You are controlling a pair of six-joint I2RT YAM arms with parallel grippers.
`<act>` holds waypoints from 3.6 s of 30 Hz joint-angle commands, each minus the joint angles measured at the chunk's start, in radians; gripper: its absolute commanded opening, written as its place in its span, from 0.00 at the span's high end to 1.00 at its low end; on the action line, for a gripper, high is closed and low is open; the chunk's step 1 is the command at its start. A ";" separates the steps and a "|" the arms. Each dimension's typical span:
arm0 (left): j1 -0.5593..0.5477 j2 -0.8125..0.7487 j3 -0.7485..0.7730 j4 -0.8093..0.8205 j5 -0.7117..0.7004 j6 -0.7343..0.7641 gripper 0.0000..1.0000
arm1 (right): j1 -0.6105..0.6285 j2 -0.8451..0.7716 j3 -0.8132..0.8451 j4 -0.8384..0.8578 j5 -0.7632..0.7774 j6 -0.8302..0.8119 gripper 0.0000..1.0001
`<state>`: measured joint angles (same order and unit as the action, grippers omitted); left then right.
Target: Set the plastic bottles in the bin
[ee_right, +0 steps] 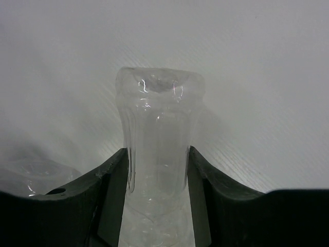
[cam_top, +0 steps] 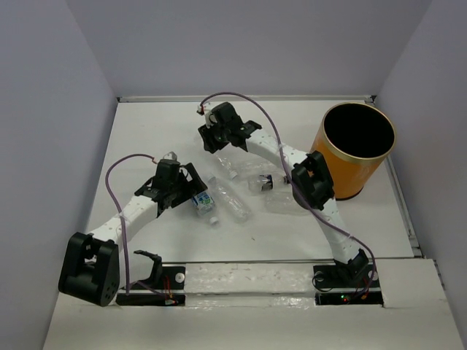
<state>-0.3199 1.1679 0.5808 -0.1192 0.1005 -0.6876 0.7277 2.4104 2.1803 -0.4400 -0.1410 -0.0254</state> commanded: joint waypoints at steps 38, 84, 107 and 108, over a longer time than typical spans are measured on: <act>-0.007 -0.004 -0.098 0.225 -0.205 -0.073 0.44 | -0.646 -1.218 -1.060 0.529 0.572 0.200 0.07; -0.527 0.513 1.457 0.184 -0.432 0.249 0.96 | -0.364 -1.898 -1.789 0.454 -0.505 0.596 0.56; -0.691 1.185 1.928 0.684 -0.418 0.398 0.65 | -0.346 -2.091 -1.913 0.317 -0.640 0.590 0.66; -0.693 1.181 1.909 0.684 -0.409 0.399 0.54 | -0.346 -2.091 -1.913 0.316 -0.635 0.590 0.66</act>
<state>-0.9951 2.3840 2.4825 0.4309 -0.3389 -0.3286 0.3656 0.3393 0.2657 -0.1162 -0.7704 0.5694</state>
